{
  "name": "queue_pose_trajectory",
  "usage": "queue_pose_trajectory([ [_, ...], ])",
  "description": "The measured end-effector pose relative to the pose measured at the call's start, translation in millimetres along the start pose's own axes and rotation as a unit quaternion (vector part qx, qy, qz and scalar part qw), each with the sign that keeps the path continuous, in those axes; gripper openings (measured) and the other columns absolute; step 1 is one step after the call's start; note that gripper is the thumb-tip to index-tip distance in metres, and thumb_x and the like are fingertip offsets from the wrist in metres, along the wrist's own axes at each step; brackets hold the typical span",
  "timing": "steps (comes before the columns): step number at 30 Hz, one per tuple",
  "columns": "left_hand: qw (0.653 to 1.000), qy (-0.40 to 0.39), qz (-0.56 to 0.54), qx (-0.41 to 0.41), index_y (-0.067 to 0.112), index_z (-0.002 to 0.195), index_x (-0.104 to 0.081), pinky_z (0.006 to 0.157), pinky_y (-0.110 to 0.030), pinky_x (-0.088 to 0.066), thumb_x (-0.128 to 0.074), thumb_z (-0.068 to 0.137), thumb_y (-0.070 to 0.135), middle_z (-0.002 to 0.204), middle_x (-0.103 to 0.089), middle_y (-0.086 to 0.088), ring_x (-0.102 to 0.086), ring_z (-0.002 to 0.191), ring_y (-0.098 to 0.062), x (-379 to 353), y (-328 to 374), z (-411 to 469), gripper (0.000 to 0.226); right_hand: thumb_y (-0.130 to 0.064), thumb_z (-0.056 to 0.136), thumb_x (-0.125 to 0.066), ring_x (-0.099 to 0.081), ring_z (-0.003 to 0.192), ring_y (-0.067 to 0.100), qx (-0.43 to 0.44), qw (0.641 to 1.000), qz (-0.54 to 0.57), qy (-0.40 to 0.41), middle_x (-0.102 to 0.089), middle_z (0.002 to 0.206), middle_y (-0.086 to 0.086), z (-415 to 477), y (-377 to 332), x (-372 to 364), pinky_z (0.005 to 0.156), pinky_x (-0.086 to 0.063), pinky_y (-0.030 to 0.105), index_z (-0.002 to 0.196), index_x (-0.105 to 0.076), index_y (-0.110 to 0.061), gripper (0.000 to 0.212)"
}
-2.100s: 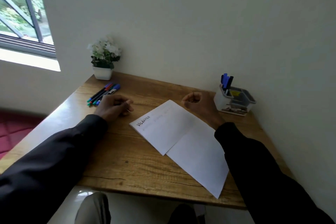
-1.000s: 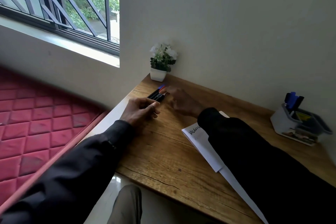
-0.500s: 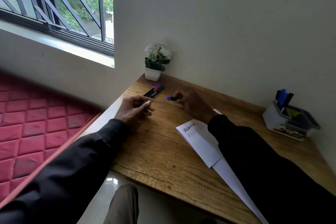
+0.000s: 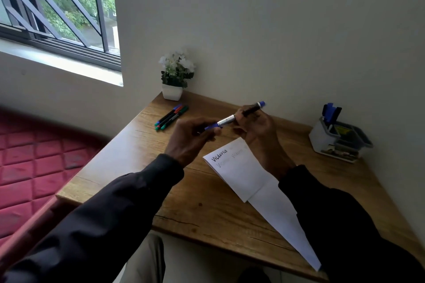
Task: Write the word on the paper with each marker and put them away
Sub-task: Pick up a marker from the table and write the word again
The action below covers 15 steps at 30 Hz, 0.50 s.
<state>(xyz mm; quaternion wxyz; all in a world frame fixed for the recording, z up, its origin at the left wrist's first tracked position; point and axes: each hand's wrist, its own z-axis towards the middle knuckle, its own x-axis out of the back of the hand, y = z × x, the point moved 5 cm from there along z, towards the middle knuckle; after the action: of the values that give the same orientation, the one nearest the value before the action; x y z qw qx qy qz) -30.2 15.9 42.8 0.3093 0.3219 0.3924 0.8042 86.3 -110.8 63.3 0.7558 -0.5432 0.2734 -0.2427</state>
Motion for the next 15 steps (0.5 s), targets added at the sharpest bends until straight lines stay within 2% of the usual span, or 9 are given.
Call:
queue_pose_trajectory([
  [2, 0.999, -0.006, 0.033, -0.017, 0.012, 0.11, -0.072, 0.067, -0.015, -0.053, -0.073, 0.086, 0.009, 0.087, -0.069, 0.012, -0.067, 0.074, -0.002, -1, 8, 1, 0.025, -0.025, 0.094, -0.069, -0.056, 0.063, 0.022, -0.012, 0.999, -0.039, -0.028, -0.06, 0.076, 0.01, -6, -2, -4, 0.055, -0.045, 0.033, 0.09, -0.065, -0.01, 0.016],
  [3, 0.999, -0.013, 0.043, -0.025, 0.011, 0.109, -0.073, 0.066, -0.013, -0.052, -0.073, 0.085, 0.009, 0.084, -0.069, 0.014, -0.067, 0.073, -0.001, 0, 11, 2, 0.024, -0.03, 0.096, -0.066, -0.05, 0.056, 0.021, -0.031, 0.997, -0.058, -0.036, -0.056, 0.069, 0.01, -8, -2, -4, 0.049, -0.038, 0.029, 0.089, -0.064, -0.009, 0.023],
  [5, 0.997, -0.029, 0.063, -0.041, 0.013, 0.106, -0.074, 0.064, -0.012, -0.051, -0.073, 0.086, 0.011, 0.08, -0.07, 0.012, -0.067, 0.071, -0.001, 1, 16, 4, 0.02, -0.03, 0.1, -0.06, -0.044, 0.049, 0.019, -0.058, 0.995, -0.078, -0.036, -0.051, 0.061, 0.01, -9, -3, -3, 0.046, -0.03, 0.026, 0.091, -0.065, -0.007, 0.026],
  [7, 0.994, -0.055, 0.075, -0.049, 0.014, 0.101, -0.076, 0.064, -0.014, -0.053, -0.073, 0.087, 0.013, 0.079, -0.073, 0.008, -0.067, 0.068, -0.003, -3, 20, 4, 0.014, -0.018, 0.1, -0.056, -0.044, 0.049, 0.018, -0.073, 0.992, -0.092, -0.043, -0.051, 0.06, 0.01, -10, -3, -5, 0.045, -0.03, 0.025, 0.091, -0.069, -0.007, 0.019],
  [9, 0.992, -0.076, 0.092, -0.035, 0.013, 0.097, -0.076, 0.064, -0.017, -0.054, -0.071, 0.088, 0.012, 0.077, -0.072, 0.006, -0.066, 0.067, -0.003, -1, 17, 3, 0.01, -0.01, 0.097, -0.053, -0.044, 0.046, 0.016, -0.07, 0.993, -0.084, -0.054, -0.053, 0.058, 0.01, -8, -8, -4, 0.044, -0.027, 0.023, 0.086, -0.072, -0.007, 0.022],
  [12, 0.991, -0.034, 0.112, 0.062, 0.015, 0.088, -0.076, 0.064, -0.025, -0.051, -0.07, 0.09, 0.014, 0.067, -0.069, 0.005, -0.062, 0.061, -0.003, 46, -19, 1, 0.007, -0.016, 0.088, -0.055, -0.039, 0.04, 0.012, -0.022, 0.998, -0.034, 0.052, -0.049, 0.051, 0.004, 0, -40, 54, 0.041, -0.021, 0.019, 0.077, -0.072, -0.012, 0.02],
  [15, 0.987, -0.045, 0.065, 0.143, 0.014, 0.085, -0.077, 0.061, -0.021, -0.052, -0.071, 0.088, 0.018, 0.069, -0.073, -0.001, -0.066, 0.065, -0.009, 91, -47, -14, 0.007, -0.02, 0.094, -0.053, -0.05, 0.049, 0.012, -0.001, 0.993, -0.02, 0.114, -0.06, 0.059, 0.003, -7, -76, 115, 0.042, -0.036, 0.019, 0.083, -0.07, -0.011, 0.022],
])
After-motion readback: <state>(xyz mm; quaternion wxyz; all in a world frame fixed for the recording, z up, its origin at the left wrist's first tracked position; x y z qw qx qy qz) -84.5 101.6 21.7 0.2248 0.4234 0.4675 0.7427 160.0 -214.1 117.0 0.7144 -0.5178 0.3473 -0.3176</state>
